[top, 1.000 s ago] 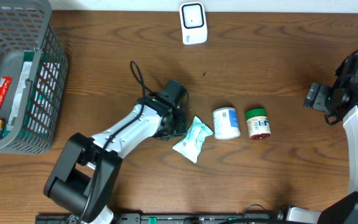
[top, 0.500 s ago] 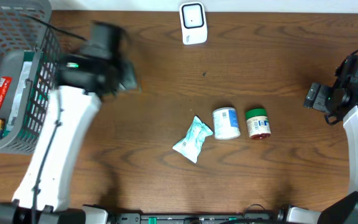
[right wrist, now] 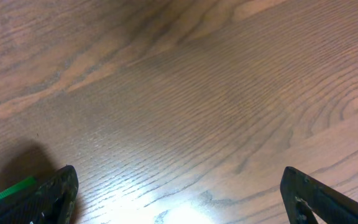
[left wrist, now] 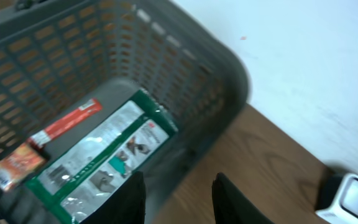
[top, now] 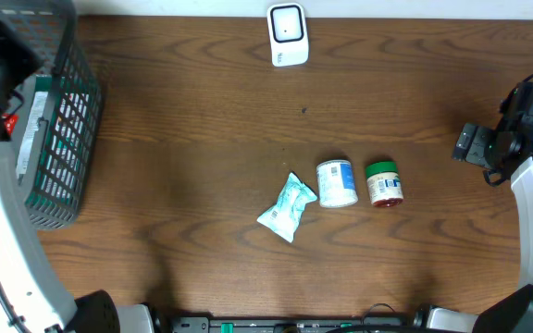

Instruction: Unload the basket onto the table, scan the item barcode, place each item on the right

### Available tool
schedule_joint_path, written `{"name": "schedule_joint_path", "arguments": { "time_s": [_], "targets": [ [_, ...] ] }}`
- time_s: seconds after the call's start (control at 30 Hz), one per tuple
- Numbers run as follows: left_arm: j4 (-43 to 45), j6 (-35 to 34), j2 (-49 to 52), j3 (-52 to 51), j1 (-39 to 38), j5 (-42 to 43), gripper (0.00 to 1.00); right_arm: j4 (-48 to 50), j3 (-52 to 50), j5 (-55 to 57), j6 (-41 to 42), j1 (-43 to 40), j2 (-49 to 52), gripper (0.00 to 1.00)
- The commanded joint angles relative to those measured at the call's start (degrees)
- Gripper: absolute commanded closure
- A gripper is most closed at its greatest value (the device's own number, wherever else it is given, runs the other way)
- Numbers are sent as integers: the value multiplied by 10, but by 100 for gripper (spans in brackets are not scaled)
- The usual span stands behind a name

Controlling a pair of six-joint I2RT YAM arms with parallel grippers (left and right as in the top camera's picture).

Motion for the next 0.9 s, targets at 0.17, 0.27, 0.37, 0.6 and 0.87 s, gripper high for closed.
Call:
{"name": "schedule_joint_path", "arguments": {
  "time_s": [0.17,0.27,0.37,0.6,0.87],
  "targets": [
    [-12,6,106,-8,61,-5,66,-1,7,5,-3,-2,-3,1],
    [-15,15,151,-8,66,-5,66,-1,7,5,-3,-2,-3,1],
    [-16,29,190,-8,66,-5,66,-1,7,5,-3,-2,-3,1],
    [-15,30,257,-8,79,-5,66,-1,7,5,-3,-2,-3,1],
    [-14,30,316,-8,120,-5,65,-1,7,5,-3,-2,-3,1]
  ]
}}
